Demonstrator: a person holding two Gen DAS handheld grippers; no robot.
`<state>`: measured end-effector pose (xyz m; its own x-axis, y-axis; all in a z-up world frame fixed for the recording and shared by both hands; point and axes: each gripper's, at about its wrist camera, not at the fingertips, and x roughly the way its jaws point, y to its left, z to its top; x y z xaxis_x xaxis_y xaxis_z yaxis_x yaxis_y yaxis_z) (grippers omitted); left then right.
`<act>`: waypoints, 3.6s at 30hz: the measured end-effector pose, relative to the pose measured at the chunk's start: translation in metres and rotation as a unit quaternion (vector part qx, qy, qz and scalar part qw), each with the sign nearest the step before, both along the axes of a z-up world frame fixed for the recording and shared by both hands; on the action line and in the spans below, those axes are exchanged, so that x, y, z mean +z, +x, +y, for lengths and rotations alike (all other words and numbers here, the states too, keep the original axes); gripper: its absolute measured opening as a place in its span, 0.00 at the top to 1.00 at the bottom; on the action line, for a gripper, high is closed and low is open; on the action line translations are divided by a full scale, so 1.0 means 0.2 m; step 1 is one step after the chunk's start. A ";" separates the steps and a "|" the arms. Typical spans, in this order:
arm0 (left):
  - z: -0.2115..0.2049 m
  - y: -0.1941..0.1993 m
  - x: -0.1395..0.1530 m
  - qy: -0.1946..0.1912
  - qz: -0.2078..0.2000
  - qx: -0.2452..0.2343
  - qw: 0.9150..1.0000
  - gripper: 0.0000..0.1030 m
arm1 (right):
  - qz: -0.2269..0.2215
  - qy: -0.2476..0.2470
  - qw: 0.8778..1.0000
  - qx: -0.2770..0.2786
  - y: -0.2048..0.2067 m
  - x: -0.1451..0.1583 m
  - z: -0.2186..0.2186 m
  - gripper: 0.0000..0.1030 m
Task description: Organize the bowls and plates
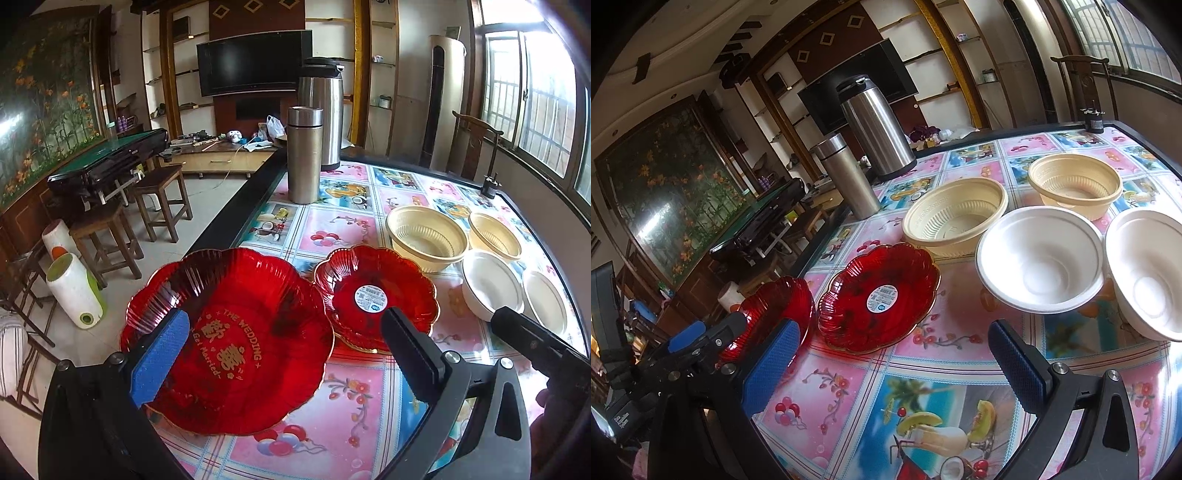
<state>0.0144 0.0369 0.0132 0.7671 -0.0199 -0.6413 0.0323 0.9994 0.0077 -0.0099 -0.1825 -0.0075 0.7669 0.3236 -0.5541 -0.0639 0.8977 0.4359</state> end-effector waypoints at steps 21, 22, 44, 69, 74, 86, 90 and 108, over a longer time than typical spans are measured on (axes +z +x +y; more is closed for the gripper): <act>0.02 0.12 0.01 0.013 0.017 0.004 1.000 0.00 | 0.011 0.014 1.000 0.003 0.06 0.00 0.04 0.00; 0.02 0.12 0.01 0.014 0.017 0.004 1.000 0.00 | 0.012 0.015 1.000 0.003 0.06 0.00 0.04 0.00; -0.04 0.32 -0.01 0.039 0.035 -0.001 0.999 0.00 | 0.041 0.052 0.998 0.000 0.20 -0.08 0.02 0.00; 0.01 0.83 -0.18 -0.173 0.279 -0.070 0.942 0.00 | 0.095 0.175 0.980 -0.001 0.31 -0.21 -0.07 0.01; 0.00 0.90 -0.28 -0.211 0.313 -0.069 0.923 0.00 | 0.122 0.241 0.963 -0.016 0.34 -0.29 -0.12 0.02; -0.04 0.93 -0.16 -0.198 0.284 -0.105 0.932 0.08 | 0.154 0.307 0.939 -0.023 0.43 -0.45 -0.17 0.11; -0.12 0.89 -0.01 -0.176 0.262 -0.143 0.938 0.07 | 0.155 0.314 0.937 -0.012 0.45 -0.46 -0.17 0.12; -0.30 1.05 -0.40 -0.084 0.374 -0.163 0.909 0.47 | 0.140 0.327 0.935 0.002 0.48 -0.46 -0.20 0.13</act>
